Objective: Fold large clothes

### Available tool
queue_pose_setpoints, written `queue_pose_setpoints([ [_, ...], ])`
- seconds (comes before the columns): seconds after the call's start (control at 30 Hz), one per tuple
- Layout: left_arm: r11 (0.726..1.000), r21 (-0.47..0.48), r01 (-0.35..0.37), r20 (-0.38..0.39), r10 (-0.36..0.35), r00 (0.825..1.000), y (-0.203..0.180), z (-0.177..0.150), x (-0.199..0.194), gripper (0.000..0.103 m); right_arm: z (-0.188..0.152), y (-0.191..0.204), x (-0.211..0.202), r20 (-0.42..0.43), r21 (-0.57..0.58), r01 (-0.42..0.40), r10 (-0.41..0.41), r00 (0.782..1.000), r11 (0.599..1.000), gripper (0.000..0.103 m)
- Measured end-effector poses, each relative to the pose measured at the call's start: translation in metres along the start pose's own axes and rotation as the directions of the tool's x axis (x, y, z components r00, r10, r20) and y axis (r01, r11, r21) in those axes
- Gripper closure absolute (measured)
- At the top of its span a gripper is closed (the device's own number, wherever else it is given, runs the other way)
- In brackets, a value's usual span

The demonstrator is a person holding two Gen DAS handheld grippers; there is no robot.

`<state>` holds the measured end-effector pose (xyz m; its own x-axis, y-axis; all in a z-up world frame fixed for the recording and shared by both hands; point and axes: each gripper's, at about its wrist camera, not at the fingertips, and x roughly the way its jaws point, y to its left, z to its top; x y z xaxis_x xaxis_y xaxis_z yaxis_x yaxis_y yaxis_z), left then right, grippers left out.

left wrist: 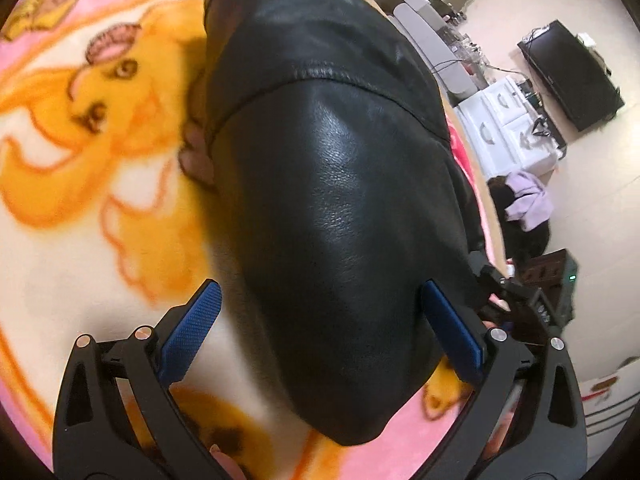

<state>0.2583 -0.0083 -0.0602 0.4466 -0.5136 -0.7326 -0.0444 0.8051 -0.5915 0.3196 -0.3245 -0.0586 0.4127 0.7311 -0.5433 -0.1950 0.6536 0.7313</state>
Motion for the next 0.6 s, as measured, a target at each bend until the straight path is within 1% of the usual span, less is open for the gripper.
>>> queue_pose_setpoints([
  [0.1,0.998,-0.043,0.041,-0.020,-0.042,0.999,0.002,0.002,0.010,0.009,-0.002,0.004,0.004,0.005,-0.001,-0.004,0.004,1.000,1.000,0.054],
  [0.13,0.998,-0.048,0.041,-0.022,-0.042,0.999,0.001,0.004,0.012,0.009,-0.002,0.005,0.003,0.009,0.012,-0.014,0.014,1.000,1.000,0.057],
  [0.2,0.999,-0.040,0.027,-0.033,-0.028,0.999,0.000,0.008,0.012,0.010,-0.009,0.013,0.001,0.011,0.022,-0.033,0.033,0.999,0.999,0.059],
  [0.3,1.000,-0.015,-0.018,-0.026,0.018,1.000,0.002,0.017,0.000,0.011,-0.031,0.037,0.009,-0.044,-0.013,-0.068,0.067,0.997,0.998,0.059],
  [0.33,0.999,0.002,-0.047,-0.016,0.047,0.999,0.006,0.021,-0.009,0.011,-0.037,0.044,0.013,-0.057,-0.025,-0.072,0.070,0.996,0.997,0.059],
  [0.4,0.996,0.017,-0.083,-0.003,0.083,0.997,0.014,0.024,-0.019,0.011,-0.053,0.063,0.026,-0.077,-0.091,-0.040,0.033,0.997,0.995,0.059],
  [0.47,0.995,0.017,-0.099,-0.007,0.099,0.995,0.022,0.023,-0.022,0.011,-0.058,0.073,0.031,-0.080,-0.149,0.005,-0.018,0.997,0.989,0.052],
  [0.5,0.996,0.005,-0.092,-0.010,0.092,0.996,0.025,0.021,-0.021,0.010,-0.055,0.073,0.030,-0.094,-0.150,0.010,-0.024,0.995,0.989,0.041],
  [0.53,0.996,0.000,-0.084,0.003,0.084,0.996,0.026,0.017,-0.022,0.010,-0.052,0.072,0.028,-0.110,-0.140,0.014,-0.030,0.993,0.990,0.029],
  [0.57,0.996,0.008,-0.087,0.012,0.087,0.996,0.023,0.015,-0.022,0.010,-0.044,0.068,0.022,-0.125,-0.118,0.020,-0.035,0.991,0.993,0.023],
  [0.6,0.996,0.018,-0.092,0.018,0.092,0.996,0.019,0.013,-0.023,0.010,-0.038,0.066,0.014,-0.110,-0.104,0.010,-0.021,0.994,0.995,0.018],
])
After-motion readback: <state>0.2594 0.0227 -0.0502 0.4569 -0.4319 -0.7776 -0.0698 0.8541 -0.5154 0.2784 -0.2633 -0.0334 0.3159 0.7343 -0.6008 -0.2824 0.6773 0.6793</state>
